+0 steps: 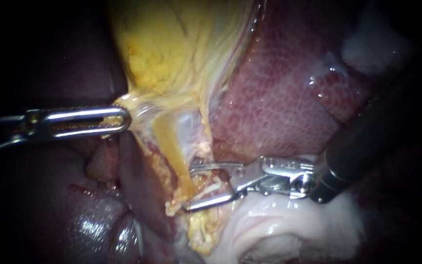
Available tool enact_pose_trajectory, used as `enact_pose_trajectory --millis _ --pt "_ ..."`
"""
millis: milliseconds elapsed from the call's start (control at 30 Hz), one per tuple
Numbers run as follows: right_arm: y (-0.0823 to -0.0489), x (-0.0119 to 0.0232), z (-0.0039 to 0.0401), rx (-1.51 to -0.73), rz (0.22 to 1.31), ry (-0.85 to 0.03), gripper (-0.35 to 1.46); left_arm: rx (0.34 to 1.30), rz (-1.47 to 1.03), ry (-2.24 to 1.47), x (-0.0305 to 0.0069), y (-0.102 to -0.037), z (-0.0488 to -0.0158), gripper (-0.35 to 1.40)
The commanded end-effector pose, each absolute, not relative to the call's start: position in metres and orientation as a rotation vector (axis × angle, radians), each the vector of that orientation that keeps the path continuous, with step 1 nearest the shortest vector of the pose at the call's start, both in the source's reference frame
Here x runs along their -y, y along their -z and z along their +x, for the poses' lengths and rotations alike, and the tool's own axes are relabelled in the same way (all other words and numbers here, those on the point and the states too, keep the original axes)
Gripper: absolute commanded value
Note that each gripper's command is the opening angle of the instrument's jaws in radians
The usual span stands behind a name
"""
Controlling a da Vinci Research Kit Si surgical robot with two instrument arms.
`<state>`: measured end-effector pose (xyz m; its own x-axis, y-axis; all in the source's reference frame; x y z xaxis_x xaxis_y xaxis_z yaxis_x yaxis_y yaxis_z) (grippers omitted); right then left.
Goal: Clipping second clip left tube
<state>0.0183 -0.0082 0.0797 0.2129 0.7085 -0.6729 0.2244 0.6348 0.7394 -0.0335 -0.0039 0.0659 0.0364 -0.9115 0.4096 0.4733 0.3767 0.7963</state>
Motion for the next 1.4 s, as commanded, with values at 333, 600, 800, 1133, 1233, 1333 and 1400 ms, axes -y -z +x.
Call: enact_pose_trajectory --millis 333,600,800,1133,1233,1333,1400 --pt "-0.0773 0.0098 0.0197 -1.387 0.96 -0.353 0.58 1.064 0.526 1.132 0.003 -0.068 -0.0327 -0.35" --pt "-0.0799 0.0106 0.0226 -1.379 0.951 -0.368 0.58 1.064 0.521 1.136 0.0033 -0.0679 -0.0335 -0.35" --pt "-0.0807 0.0104 0.0233 -1.382 0.944 -0.383 0.51 1.064 0.521 1.136 0.0034 -0.0679 -0.0335 -0.35" --pt "-0.0804 0.0097 0.0217 -1.362 0.994 -0.366 -0.35 1.063 0.521 1.136 0.0034 -0.0677 -0.0335 -0.35" --pt "-0.0805 0.0097 0.0216 -1.359 0.994 -0.365 -0.35 1.063 0.521 1.136 0.0034 -0.0677 -0.0335 -0.35" --pt "-0.0807 0.0096 0.0215 -1.359 0.994 -0.365 -0.35 1.063 0.521 1.136 0.0035 -0.0677 -0.0334 -0.35" --pt "-0.0808 0.0095 0.0214 -1.356 0.991 -0.367 -0.35 1.064 0.521 1.136 0.0034 -0.0677 -0.0334 -0.35"
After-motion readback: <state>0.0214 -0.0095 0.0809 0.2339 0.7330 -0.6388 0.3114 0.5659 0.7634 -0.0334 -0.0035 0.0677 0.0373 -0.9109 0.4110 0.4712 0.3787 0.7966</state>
